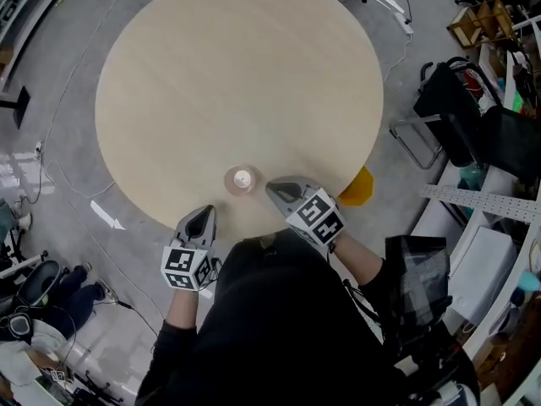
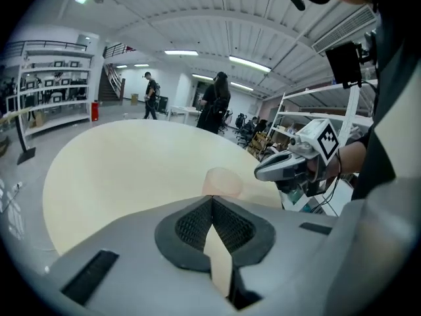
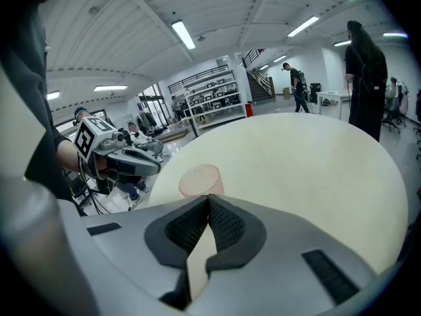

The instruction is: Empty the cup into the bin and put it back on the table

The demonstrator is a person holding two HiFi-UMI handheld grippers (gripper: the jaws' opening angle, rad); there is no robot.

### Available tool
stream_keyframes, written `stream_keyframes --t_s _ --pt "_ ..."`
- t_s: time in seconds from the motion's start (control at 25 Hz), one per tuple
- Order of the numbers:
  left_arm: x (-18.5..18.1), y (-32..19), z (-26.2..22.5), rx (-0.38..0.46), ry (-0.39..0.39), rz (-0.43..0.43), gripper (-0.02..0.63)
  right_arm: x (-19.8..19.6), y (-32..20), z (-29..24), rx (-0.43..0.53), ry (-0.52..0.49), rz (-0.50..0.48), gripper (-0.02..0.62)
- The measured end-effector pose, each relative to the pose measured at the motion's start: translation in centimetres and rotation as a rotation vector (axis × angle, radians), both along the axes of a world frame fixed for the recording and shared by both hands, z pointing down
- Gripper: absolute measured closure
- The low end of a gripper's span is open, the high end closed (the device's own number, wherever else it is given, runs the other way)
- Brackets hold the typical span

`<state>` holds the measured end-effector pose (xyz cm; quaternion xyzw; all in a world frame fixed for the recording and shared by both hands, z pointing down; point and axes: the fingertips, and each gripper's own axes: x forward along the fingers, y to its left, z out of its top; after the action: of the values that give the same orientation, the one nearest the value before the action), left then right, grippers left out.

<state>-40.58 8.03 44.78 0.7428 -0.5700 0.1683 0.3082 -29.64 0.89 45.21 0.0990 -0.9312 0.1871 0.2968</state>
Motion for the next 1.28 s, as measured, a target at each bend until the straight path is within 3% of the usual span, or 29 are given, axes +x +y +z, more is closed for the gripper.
stream_keyframes --t_s 0.12,0.6,1.28 --pt "1.3 0.3 -2.2 0.052 0.016 0.023 0.583 0.0 0.0 -2.0 0.047 -0.038 0.026 0.578" --pt "3.4 0.6 -10.1 0.238 0.072 -0.028 0.581 0.2 0.9 -10.3 0.170 -0.212 0.129 0.578" --pt "6.0 2.3 -12.3 0.287 0.054 0.008 0.581 -0.1 4.8 -13.2 0.222 -0.276 0.060 0.578"
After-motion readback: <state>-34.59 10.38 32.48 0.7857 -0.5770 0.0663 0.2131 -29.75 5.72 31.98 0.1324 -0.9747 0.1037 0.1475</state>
